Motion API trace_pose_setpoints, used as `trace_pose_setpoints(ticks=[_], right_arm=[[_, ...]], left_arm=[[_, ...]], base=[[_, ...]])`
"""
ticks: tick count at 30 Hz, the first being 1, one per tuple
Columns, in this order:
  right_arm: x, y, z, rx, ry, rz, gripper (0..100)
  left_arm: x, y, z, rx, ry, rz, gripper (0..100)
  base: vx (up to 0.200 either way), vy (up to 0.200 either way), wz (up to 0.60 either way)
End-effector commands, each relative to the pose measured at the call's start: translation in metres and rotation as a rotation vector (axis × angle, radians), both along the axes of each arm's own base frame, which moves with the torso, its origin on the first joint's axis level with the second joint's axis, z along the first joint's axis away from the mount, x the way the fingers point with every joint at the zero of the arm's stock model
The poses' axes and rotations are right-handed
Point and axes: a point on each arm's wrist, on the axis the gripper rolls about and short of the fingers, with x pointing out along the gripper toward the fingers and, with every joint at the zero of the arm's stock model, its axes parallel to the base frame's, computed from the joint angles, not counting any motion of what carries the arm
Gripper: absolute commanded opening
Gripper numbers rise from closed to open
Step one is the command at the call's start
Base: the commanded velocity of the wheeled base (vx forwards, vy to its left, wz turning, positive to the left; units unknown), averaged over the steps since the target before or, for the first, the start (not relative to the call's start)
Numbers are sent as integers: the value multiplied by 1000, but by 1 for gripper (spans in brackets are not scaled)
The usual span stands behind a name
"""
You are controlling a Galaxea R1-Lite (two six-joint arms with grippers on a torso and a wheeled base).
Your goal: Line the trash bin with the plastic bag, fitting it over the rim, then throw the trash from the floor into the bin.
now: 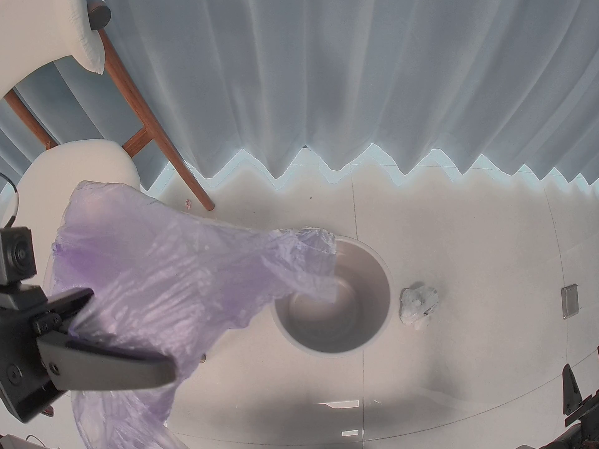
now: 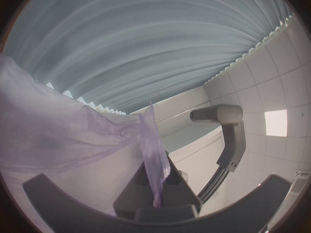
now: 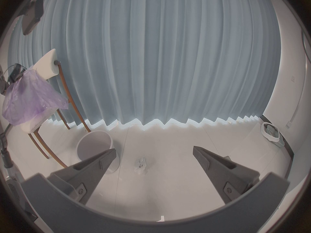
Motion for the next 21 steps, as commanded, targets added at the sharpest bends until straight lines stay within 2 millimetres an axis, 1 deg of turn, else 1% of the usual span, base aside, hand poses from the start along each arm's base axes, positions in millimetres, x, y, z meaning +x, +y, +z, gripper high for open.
trace_pose_setpoints(ticks=[1,2,3,4,6,8,13,17,21], right_arm=[[0,0,-5,0,2,0,100],[0,0,-5,0,2,0,100],[0,0,-5,0,2,0,100],[0,0,-5,0,2,0,100],[0,0,-5,0,2,0,100],[0,0,-5,0,2,0,100],[0,0,-5,0,2,0,100],[0,0,-5,0,2,0,100],[0,0,-5,0,2,0,100]], left_arm=[[23,-19,-3,-20,131,-92,0],[28,-23,-1,-28,145,-106,0],[28,-23,-1,-28,145,-106,0],[40,-31,1,-40,153,-116,0],[51,-39,1,-43,152,-120,0],[58,-44,2,-42,155,-120,0],[58,-52,1,-36,164,-151,0],[55,-67,-1,-24,174,-211,0],[59,-80,1,-24,171,-242,0]], base=[[0,0,0],[0,0,0],[0,0,0],[0,0,0],[0,0,0],[0,0,0],[0,0,0],[0,0,0],[0,0,0]])
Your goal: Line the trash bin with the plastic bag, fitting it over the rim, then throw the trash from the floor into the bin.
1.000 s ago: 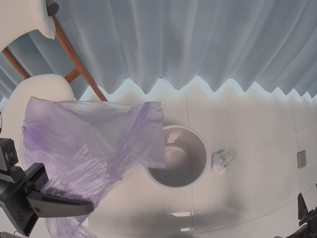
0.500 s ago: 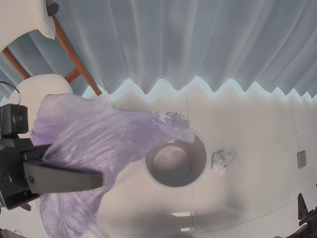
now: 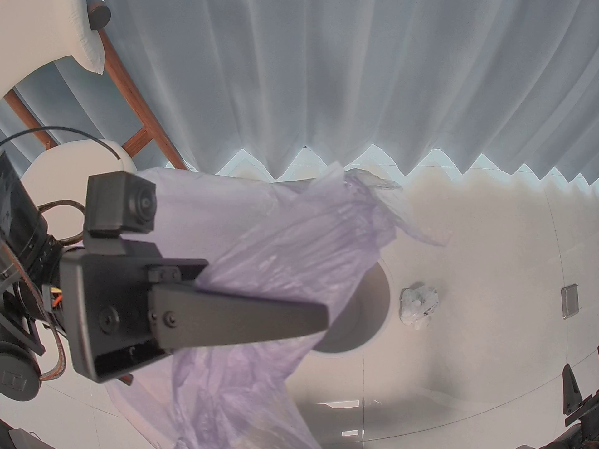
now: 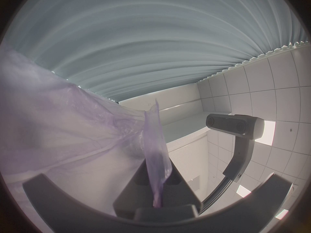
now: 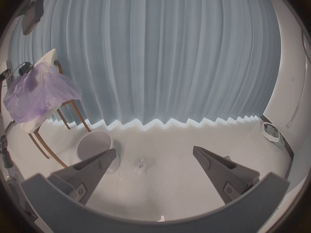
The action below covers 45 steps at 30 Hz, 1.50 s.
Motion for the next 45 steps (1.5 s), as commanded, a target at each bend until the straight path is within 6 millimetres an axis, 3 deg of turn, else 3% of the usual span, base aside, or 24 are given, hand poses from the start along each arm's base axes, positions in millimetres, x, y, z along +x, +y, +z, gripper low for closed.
trace_pose_setpoints(ticks=[1,20,26,30,39,45], right_arm=[[0,0,-5,0,2,0,100],[0,0,-5,0,2,0,100],[0,0,-5,0,2,0,100],[0,0,-5,0,2,0,100],[0,0,-5,0,2,0,100],[0,0,-5,0,2,0,100]], left_arm=[[9,-20,-4,15,17,-41,0],[43,-64,-3,-3,-5,-75,0],[50,-63,-10,-2,-9,-52,0],[69,-48,-16,1,-12,16,0],[74,-16,-67,63,-49,106,0],[84,8,-69,60,-54,199,0]], base=[[0,0,0],[0,0,0],[0,0,0],[0,0,0],[0,0,0],[0,0,0]])
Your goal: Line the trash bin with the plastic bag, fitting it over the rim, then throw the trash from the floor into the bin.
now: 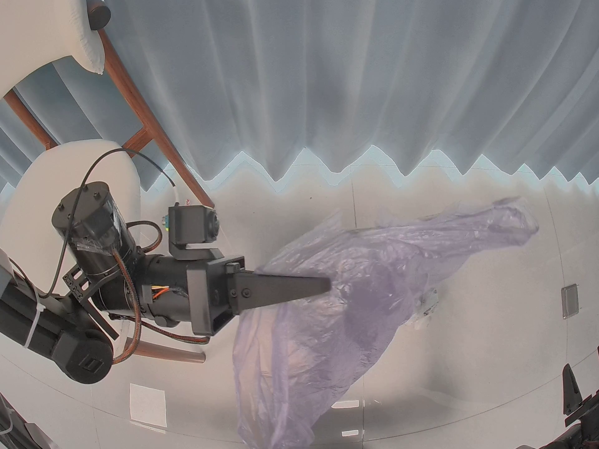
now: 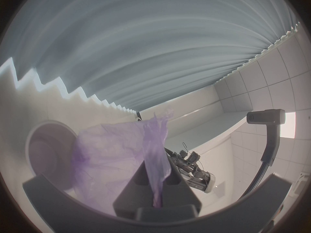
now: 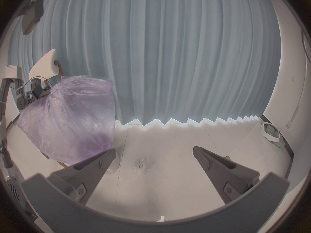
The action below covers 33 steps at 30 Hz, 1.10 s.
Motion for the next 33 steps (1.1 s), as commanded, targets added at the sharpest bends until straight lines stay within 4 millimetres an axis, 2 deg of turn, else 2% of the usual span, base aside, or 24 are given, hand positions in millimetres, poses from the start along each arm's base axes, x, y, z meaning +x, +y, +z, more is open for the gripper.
trace_pose_setpoints(ticks=[1,7,9,13,22,28,30,33], right_arm=[[0,0,-5,0,2,0,100],[0,0,-5,0,2,0,100],[0,0,-5,0,2,0,100],[0,0,-5,0,2,0,100],[0,0,-5,0,2,0,100],[0,0,-5,0,2,0,100],[0,0,-5,0,2,0,100],[0,0,-5,0,2,0,100]], left_arm=[[10,22,-5,3,3,86,0],[14,36,2,-36,-55,159,0],[12,37,2,-40,-51,183,0],[-5,33,-6,-32,-34,230,0],[-2,35,-11,-1,-120,366,0],[-4,37,-3,-3,-149,439,0],[-7,44,2,-15,-163,460,0],[-14,47,1,-10,-158,466,0]], base=[[0,0,0],[0,0,0],[0,0,0],[0,0,0],[0,0,0],[0,0,0],[0,0,0],[0,0,0]])
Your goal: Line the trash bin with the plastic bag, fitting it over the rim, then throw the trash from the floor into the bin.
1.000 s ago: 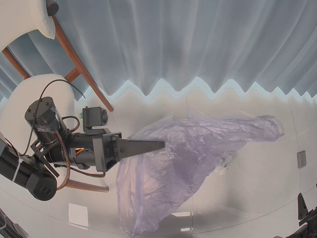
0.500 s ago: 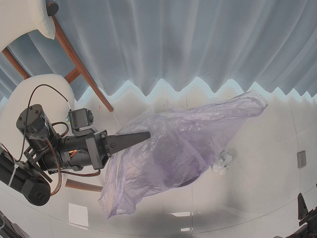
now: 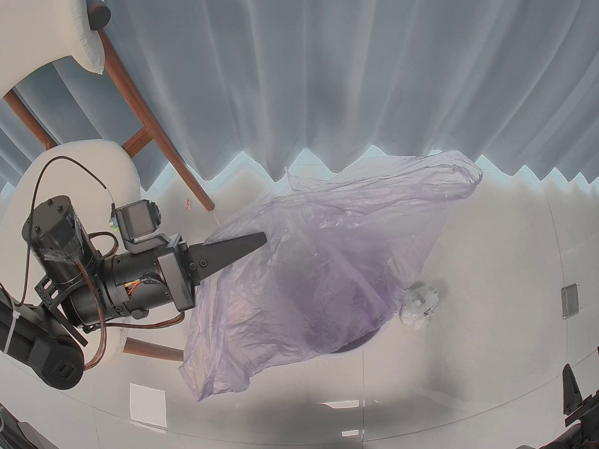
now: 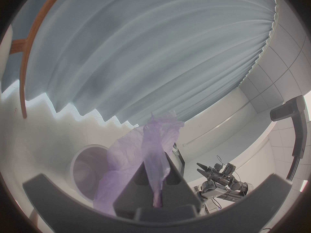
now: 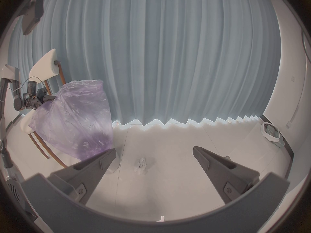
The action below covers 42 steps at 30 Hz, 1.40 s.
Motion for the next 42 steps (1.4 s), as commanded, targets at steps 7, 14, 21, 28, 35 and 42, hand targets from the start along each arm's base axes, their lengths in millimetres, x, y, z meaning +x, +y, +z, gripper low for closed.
trace_pose_setpoints(ticks=[7,14,21,28,35,42], right_arm=[[0,0,-5,0,2,1,100],[0,0,-5,0,2,1,100],[0,0,-5,0,2,1,100],[0,0,-5,0,2,1,100],[0,0,-5,0,2,1,100],[0,0,-5,0,2,1,100]], left_arm=[[-14,16,3,-5,-2,64,0],[-13,15,3,11,-13,66,0],[-14,7,-6,37,33,28,0],[-9,-4,-20,81,35,8,0],[12,-16,-33,122,4,4,0],[32,-27,-33,111,-18,4,0]], base=[[0,0,0],[0,0,0],[0,0,0],[0,0,0],[0,0,0],[0,0,0]])
